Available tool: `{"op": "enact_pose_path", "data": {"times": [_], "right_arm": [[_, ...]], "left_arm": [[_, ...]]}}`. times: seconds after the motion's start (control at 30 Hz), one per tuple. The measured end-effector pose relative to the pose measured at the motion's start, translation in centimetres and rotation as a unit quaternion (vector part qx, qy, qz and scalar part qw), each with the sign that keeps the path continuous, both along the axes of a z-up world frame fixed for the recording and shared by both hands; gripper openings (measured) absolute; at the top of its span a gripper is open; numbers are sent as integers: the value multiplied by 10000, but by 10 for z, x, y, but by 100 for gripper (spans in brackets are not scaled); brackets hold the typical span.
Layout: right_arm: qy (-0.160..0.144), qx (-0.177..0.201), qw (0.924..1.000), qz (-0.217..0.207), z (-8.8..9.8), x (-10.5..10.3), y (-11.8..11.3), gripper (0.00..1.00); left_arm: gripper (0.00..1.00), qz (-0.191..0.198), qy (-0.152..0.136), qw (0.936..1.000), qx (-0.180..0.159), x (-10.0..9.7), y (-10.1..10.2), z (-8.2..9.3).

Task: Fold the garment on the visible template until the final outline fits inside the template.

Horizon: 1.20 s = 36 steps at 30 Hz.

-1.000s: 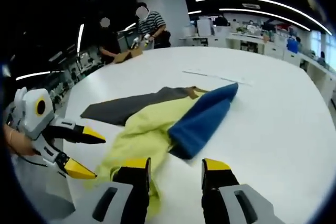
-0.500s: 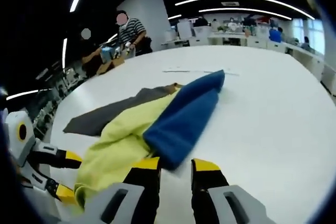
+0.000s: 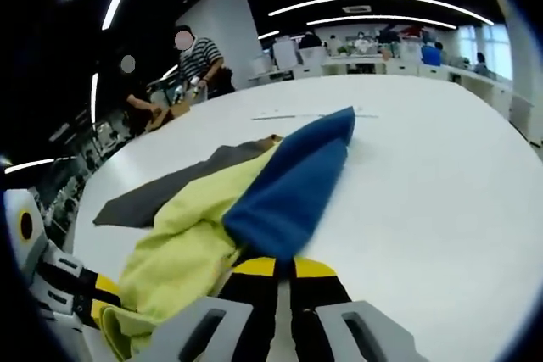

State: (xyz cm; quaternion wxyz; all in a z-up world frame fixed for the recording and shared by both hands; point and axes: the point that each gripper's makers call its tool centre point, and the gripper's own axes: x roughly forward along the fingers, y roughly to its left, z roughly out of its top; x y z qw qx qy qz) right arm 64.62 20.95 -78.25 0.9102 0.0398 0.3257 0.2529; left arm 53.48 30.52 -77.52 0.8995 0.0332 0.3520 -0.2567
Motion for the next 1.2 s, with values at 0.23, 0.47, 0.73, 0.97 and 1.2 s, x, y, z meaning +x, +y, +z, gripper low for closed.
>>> {"op": "enact_pose_path", "data": {"times": [0.23, 0.47, 0.73, 0.97, 1.2], "right_arm": [[77, 707, 9974, -65, 23, 2, 9, 0], [-170, 649, 9976, 176, 50, 7, 18, 0], [-493, 372, 9970, 462, 76, 10, 31, 0], [-514, 213, 9956, 752, 94, 11, 37, 0], [-610, 148, 9933, 973, 116, 13, 43, 0]], "left_arm": [[2, 145, -130, 9998, -62, 0, 14, 13], [1, 211, -425, 9988, -87, 4, 29, 33], [1, 292, -702, 9971, 71, 13, 48, 51], [1, 559, -816, 9951, 54, 21, 63, 62], [1, 717, -879, 9935, 20, 26, 71, 67]]}}
